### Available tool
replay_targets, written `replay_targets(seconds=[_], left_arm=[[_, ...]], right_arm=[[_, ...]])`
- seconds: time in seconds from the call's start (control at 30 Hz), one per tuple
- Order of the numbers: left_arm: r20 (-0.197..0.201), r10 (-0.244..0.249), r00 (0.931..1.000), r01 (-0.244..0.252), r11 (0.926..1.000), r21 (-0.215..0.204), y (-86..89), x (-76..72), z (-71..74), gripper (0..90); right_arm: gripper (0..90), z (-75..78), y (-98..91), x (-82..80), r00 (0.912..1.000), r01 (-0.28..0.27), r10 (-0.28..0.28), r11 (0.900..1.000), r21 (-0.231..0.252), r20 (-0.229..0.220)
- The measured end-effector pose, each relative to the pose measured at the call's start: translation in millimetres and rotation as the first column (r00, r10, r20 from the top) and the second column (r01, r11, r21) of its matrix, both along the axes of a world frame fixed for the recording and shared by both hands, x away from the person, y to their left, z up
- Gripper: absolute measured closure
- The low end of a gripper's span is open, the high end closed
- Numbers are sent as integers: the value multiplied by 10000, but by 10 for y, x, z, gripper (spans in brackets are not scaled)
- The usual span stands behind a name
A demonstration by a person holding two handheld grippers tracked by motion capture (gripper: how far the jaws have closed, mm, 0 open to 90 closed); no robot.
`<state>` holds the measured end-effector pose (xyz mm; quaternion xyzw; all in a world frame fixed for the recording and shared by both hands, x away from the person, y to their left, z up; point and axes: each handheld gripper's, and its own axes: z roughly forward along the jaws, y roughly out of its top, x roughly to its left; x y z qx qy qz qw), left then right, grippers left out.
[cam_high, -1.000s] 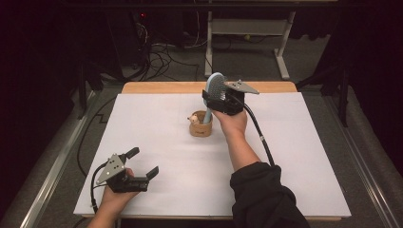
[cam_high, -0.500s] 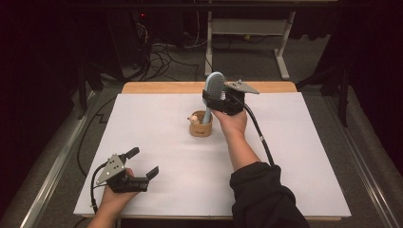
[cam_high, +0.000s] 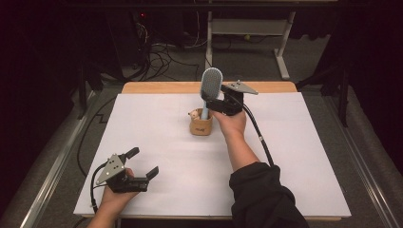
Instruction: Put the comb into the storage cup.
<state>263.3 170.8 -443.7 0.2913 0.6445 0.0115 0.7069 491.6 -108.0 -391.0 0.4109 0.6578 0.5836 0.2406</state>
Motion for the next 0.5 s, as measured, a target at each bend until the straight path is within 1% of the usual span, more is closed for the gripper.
replay_targets(seconds=[0.03, 0.07, 0.23, 0.4, 0.5], left_arm=[[0, 3, 10000, -3, 10000, -9, 0, 0, 0, 1], [-3, 12, 10000, -12, 10000, -7, -1, 2, 0, 1], [21, -17, 10000, 17, 10000, 33, -4, 2, -4, 1], [34, -38, 10000, 38, 10000, 62, -8, 0, -5, 1], [37, -35, 10000, 34, 10000, 87, -12, 1, -7, 1]], right_arm=[[145, -1, 9, -2, 10000, -51, 51, 9999, -101, 50], [143, -6, 16, -2, 9999, -131, 132, 9999, -64, 35], [122, -5, 20, -9, 10000, -90, 90, 9999, -67, 12], [80, 13, 6, -18, 9999, -111, 111, 9999, -119, -33], [62, 20, -2, -22, 9999, -117, 116, 9997, -217, -42]])
